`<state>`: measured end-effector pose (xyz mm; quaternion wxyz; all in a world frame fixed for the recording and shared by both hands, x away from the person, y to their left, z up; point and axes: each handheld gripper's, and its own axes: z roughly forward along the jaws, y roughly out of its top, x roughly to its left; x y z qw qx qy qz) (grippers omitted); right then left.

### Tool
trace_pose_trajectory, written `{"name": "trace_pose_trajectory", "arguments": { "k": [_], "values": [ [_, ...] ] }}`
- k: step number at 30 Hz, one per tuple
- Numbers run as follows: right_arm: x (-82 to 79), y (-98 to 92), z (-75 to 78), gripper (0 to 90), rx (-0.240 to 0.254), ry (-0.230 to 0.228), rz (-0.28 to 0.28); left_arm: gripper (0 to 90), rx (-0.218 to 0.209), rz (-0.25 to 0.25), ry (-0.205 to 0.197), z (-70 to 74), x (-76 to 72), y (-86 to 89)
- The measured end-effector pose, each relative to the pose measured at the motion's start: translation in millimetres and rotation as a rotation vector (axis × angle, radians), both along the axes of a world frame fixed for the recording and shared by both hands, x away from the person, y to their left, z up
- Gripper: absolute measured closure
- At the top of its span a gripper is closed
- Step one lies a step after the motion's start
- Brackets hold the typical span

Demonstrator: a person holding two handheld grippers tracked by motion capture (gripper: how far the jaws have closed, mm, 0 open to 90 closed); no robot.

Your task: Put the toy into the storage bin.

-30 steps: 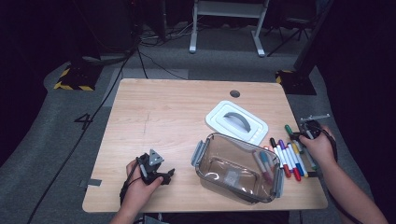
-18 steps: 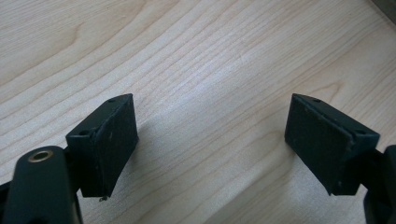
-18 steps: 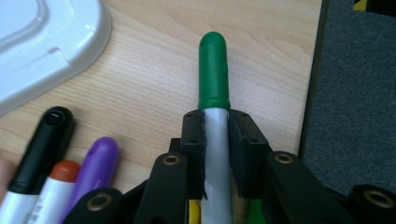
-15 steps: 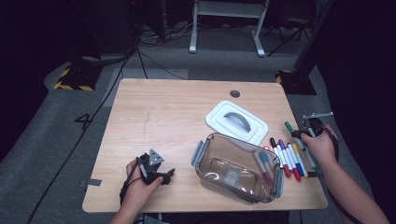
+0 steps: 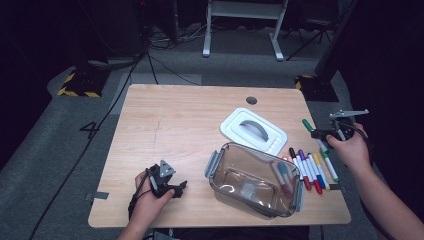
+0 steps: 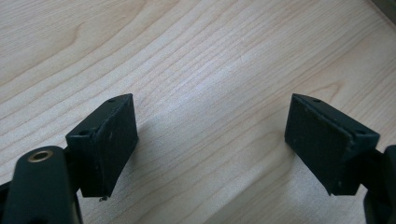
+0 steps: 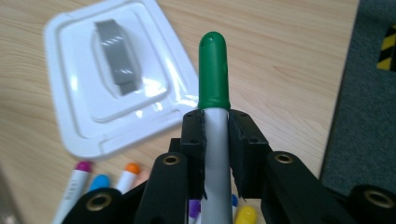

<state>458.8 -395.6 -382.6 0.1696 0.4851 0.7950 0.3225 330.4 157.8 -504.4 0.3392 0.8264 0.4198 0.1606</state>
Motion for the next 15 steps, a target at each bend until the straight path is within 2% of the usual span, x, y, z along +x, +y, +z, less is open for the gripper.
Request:
{"name": "trace_pose_trajectory", "arguments": {
  "k": [8, 15],
  "values": [
    [-25.7, 41.0, 37.9, 77.4, 0.048, -0.019, 0.150, 17.7, 0.002, -0.002, -0.001, 0.1, 0.2, 0.1],
    [-48.9, 76.6, 57.6, 77.4, 0.088, -0.008, 0.280, 17.6, 0.003, 0.000, -0.006, -0.1, 0.3, 0.1]
  ]
}}
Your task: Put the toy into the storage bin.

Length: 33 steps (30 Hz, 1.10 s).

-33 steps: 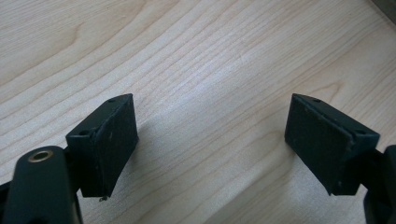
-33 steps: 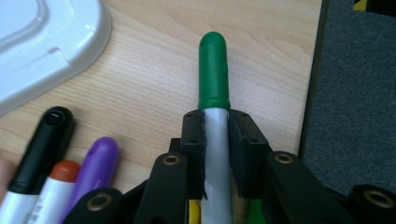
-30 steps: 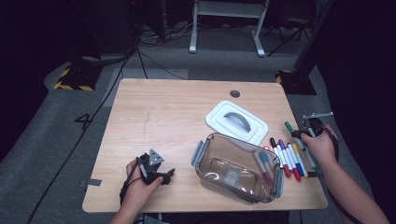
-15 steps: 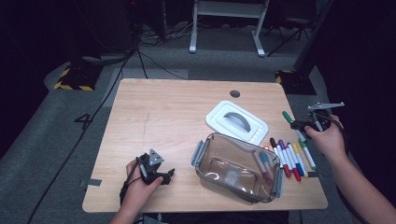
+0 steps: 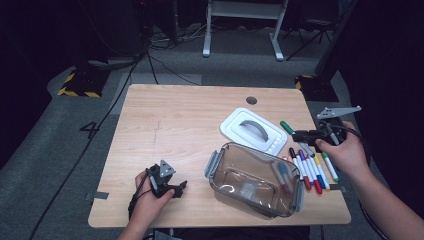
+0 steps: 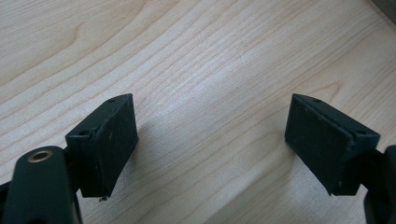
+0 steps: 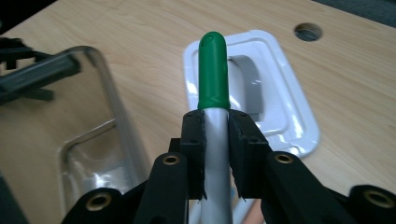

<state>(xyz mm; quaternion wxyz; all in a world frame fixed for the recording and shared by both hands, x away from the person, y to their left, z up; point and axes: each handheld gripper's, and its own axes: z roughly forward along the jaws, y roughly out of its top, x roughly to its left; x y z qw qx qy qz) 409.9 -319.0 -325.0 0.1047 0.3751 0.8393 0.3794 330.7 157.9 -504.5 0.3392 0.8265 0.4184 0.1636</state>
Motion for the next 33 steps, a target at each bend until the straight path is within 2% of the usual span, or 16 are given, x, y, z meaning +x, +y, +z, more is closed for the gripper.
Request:
{"name": "trace_pose_trajectory", "arguments": {
  "k": [9, 15, 20, 33],
  "values": [
    [-20.5, 36.3, 5.7, 77.4, 0.020, 0.046, 0.133, 17.6, 0.000, 0.000, 0.001, 0.0, -0.1, 0.0],
    [-29.5, 57.3, 3.2, 77.3, 0.019, 0.084, 0.205, 17.6, 0.000, 0.000, 0.000, 0.0, 0.0, 0.0],
    [-37.4, 77.5, -3.2, 77.4, 0.005, 0.123, 0.272, 17.6, 0.000, 0.000, 0.000, 0.0, 0.0, 0.0],
    [-47.9, 113.5, -26.9, 77.3, -0.050, 0.215, 0.369, 17.6, 0.000, 0.000, 0.001, 0.0, -0.1, 0.0]
  ]
}}
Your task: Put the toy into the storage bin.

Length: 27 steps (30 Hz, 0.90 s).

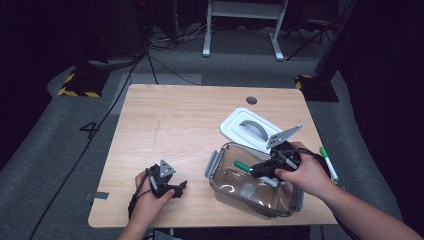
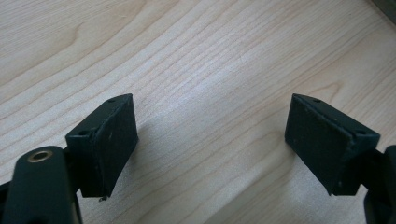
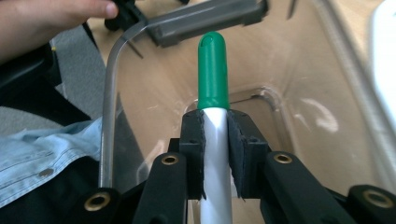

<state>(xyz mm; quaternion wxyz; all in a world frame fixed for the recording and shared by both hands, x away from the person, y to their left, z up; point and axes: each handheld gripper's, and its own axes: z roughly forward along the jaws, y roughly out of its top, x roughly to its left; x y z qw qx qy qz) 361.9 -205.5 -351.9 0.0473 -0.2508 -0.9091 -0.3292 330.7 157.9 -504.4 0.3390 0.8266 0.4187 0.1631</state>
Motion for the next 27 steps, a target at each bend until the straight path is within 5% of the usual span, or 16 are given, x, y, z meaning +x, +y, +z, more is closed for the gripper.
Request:
{"name": "trace_pose_trajectory", "arguments": {
  "k": [27],
  "values": [
    [-4.9, 48.8, -60.3, 77.3, -0.179, 0.163, 0.105, 17.6, 0.000, -0.001, 0.000, 0.0, 0.0, 0.0]
  ]
}}
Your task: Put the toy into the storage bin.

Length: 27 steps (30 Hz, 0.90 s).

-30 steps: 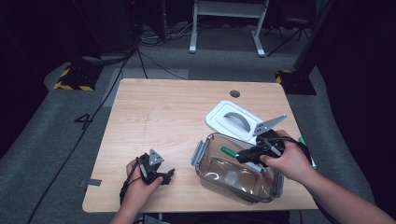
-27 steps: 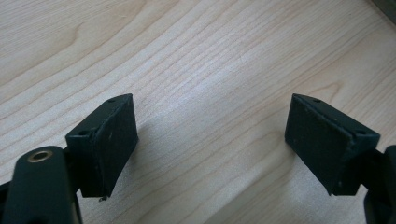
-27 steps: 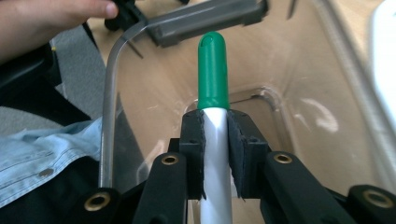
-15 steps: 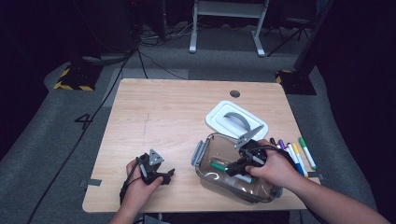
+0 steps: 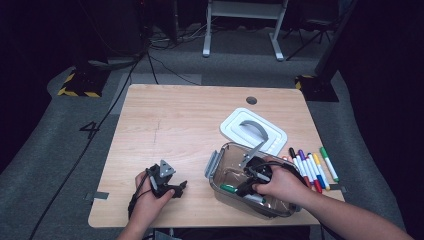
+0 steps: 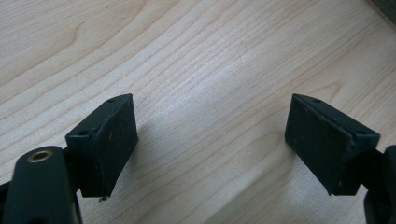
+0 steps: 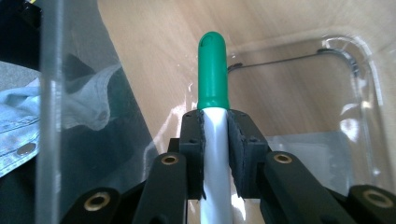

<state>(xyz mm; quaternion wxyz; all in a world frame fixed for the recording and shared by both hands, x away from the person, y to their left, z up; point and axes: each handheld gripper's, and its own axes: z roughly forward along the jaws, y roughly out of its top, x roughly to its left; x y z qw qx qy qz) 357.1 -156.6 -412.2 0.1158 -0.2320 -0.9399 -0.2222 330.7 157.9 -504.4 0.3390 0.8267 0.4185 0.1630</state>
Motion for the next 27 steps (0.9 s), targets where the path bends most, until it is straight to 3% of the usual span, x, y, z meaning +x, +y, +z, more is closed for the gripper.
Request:
{"name": "trace_pose_trajectory", "arguments": {
  "k": [20, 27],
  "values": [
    [3.1, 9.5, -33.2, 77.2, -0.089, 0.069, -0.008, 17.6, 0.000, 0.000, -0.001, 0.0, 0.1, 0.0],
    [2.5, 10.3, -39.3, 75.3, -0.089, 0.089, -0.012, 17.6, 0.000, 0.000, 0.000, 0.0, 0.0, 0.0]
  ]
}}
